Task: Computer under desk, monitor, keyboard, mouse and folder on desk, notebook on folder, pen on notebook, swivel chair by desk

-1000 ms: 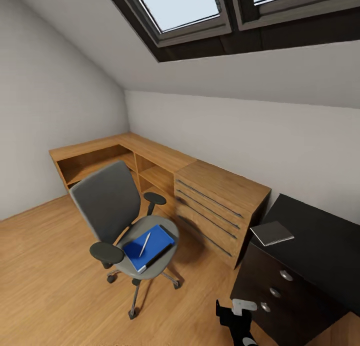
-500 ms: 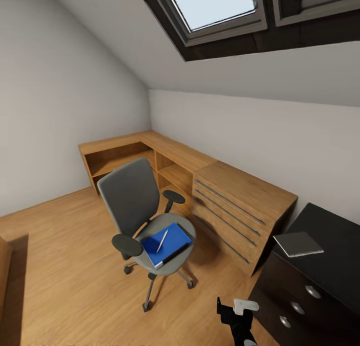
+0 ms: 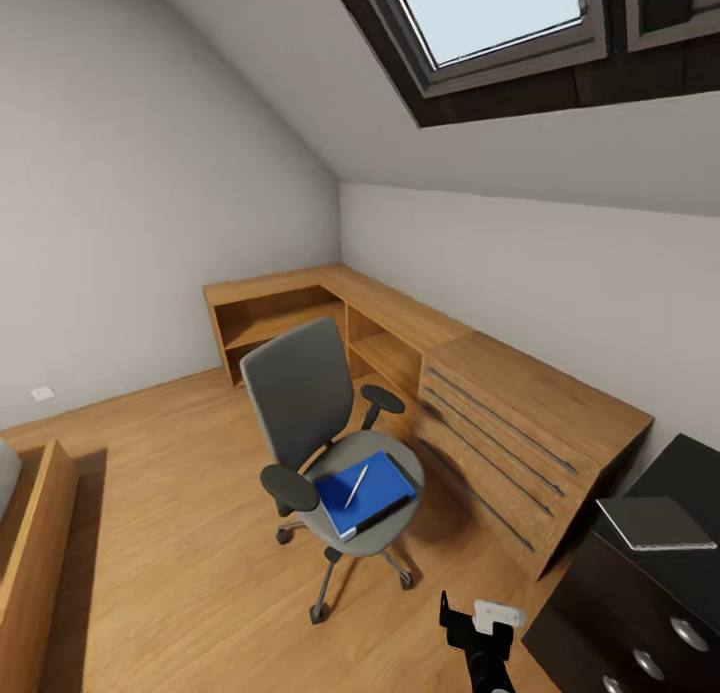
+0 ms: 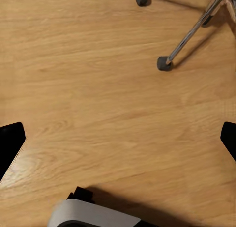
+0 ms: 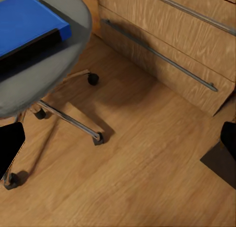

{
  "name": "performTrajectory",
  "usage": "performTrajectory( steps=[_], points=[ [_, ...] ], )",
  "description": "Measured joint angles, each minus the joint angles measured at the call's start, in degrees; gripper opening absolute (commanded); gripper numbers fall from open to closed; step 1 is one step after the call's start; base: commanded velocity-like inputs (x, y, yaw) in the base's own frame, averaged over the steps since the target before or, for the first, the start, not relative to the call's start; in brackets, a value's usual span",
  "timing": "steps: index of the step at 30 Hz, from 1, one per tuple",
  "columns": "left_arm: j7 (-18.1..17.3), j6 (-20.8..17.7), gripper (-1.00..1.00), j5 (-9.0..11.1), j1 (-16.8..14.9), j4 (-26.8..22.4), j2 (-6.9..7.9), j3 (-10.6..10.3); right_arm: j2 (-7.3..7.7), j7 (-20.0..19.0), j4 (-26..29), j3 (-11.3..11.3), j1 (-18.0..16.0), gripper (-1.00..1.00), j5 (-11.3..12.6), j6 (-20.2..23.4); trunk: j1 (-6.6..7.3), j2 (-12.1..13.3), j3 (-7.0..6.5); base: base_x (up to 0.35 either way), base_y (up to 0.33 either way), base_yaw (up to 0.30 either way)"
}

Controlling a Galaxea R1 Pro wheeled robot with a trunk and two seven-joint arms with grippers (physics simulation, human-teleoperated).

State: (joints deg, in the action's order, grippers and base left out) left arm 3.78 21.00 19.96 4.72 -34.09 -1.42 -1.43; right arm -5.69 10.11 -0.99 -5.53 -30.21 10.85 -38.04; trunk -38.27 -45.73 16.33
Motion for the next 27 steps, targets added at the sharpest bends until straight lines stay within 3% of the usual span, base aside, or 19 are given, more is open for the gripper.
performTrajectory(
  steps=[12,27],
  points=[
    [0.0,0.0,1.00,0.0,0.0,0.0,0.00,0.0,0.00,0.7,0.0,0.0,0.0,1.00,0.0,-0.3,-0.02,0.0,-0.80,0.091,0.127,0.180],
    [-0.1,-0.1,1.00,0.0,0.0,0.0,-0.05,0.0,0.11,0.7,0.0,0.1,0.0,1.00,0.2,-0.5,0.00,0.0,-1.55,0.047,0.008,0.016]
  ],
)
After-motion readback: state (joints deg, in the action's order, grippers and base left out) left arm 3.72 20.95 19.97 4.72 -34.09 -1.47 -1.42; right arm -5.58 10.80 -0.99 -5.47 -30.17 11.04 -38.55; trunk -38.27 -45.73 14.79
